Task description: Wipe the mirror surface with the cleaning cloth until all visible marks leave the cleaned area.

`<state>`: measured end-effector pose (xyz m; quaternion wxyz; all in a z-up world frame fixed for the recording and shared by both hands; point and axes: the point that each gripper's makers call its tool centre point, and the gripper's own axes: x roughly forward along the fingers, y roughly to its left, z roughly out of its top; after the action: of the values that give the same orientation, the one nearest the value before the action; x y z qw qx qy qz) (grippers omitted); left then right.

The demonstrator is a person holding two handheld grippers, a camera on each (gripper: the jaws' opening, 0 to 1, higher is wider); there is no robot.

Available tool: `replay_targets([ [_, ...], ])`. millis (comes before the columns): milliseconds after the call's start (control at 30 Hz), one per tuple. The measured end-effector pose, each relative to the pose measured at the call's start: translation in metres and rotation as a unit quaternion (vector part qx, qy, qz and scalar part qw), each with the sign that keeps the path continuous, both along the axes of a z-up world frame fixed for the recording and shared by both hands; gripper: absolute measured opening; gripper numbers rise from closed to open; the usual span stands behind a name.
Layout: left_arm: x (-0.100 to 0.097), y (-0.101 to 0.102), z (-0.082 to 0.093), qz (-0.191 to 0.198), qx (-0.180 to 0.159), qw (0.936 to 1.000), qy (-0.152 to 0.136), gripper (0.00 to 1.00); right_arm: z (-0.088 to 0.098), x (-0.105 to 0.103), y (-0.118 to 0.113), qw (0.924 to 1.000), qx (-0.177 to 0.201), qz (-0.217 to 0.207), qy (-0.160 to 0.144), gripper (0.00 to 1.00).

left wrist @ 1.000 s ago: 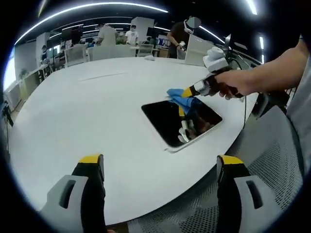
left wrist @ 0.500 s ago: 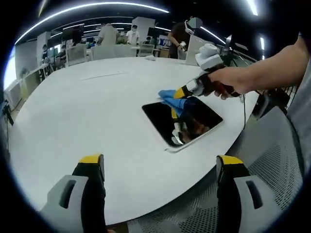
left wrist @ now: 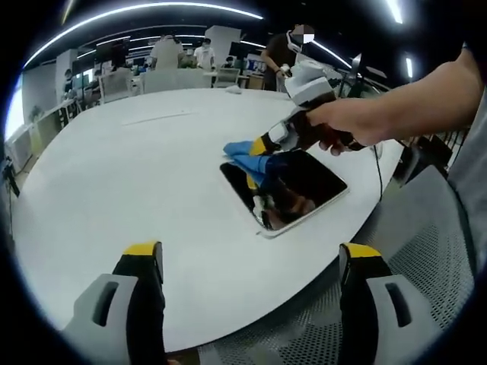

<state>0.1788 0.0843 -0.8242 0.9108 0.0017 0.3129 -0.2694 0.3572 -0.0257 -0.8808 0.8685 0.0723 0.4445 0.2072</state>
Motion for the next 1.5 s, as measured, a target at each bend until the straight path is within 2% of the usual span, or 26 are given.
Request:
replay_targets([
  [233,-0.001,-0.001,0.000,-0.002,0.000,1.0000,0.003,0.96,-0.002,0.004,0.022,0.9999,0.005,0.011,0.005,0.03],
  [367,-0.001,0.000,-0.002,-0.004,0.002,1.0000,0.006,0.96,0.002,0.000,0.033,0.9998,0.008,0.017,0.005,0.03],
  [433,-0.001,0.001,-0.003,-0.004,0.002,1.0000,0.006,0.96,0.006,-0.004,0.039,0.9996,0.023,0.015,0.011,0.03],
  [833,0.000,0.005,-0.007,-0.002,0.003,1.0000,0.005,0.94,0.002,-0.001,0.040,0.9996,0.020,0.019,0.011,0.03],
  [1500,-0.001,0.004,-0.005,-0.001,0.007,1.0000,0.005,0.94,0.006,-0.034,0.038,0.9992,0.017,0.033,0.017,0.03],
])
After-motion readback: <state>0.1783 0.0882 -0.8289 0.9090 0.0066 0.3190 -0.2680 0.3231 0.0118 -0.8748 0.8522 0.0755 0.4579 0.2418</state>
